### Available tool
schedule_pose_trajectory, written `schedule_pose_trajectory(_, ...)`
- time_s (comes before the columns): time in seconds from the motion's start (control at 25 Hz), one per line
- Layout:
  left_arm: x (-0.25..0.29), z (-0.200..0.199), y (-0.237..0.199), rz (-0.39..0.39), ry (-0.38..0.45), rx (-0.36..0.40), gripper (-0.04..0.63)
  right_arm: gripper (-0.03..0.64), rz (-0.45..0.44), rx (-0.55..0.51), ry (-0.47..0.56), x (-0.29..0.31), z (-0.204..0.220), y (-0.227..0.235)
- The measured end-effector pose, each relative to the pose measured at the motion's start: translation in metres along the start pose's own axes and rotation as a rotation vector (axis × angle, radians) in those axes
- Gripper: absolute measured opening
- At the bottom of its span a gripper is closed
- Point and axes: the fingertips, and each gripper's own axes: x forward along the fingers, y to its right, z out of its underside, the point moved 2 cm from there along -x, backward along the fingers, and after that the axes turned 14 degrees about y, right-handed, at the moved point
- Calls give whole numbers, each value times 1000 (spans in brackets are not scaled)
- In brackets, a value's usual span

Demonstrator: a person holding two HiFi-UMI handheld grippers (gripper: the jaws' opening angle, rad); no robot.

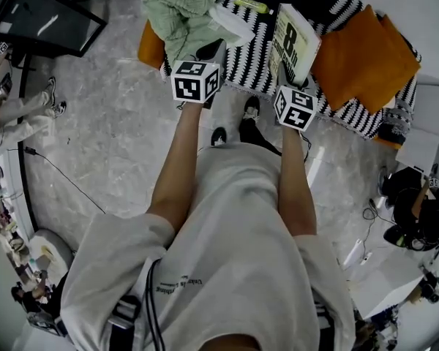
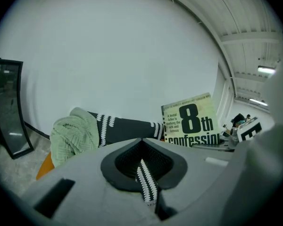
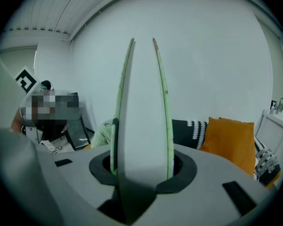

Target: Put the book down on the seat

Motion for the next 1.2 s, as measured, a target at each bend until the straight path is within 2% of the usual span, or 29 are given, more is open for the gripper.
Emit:
schedule_pose_trajectory(0.24, 31, -22, -6, 9, 8, 19, 9, 150, -4, -7, -3, 29, -12, 9)
schedule_pose_trajectory(0.52, 62, -28, -4, 3, -8, 39, 9, 150, -7, 45, -59, 57, 3, 28)
schedule_pose_trajectory(0.88, 90, -47, -11, -39, -7, 69, 8, 150, -48, 112, -51, 100, -10, 45)
schedule_pose_trajectory(1.08, 101, -41, -5, -40, -28, 81, 9, 150, -59, 89, -41, 111, -16, 53)
schedule_pose_trajectory(1.2, 108, -43, 0, -42, -35, 102, 8, 150, -35, 80, -26, 117, -20, 61)
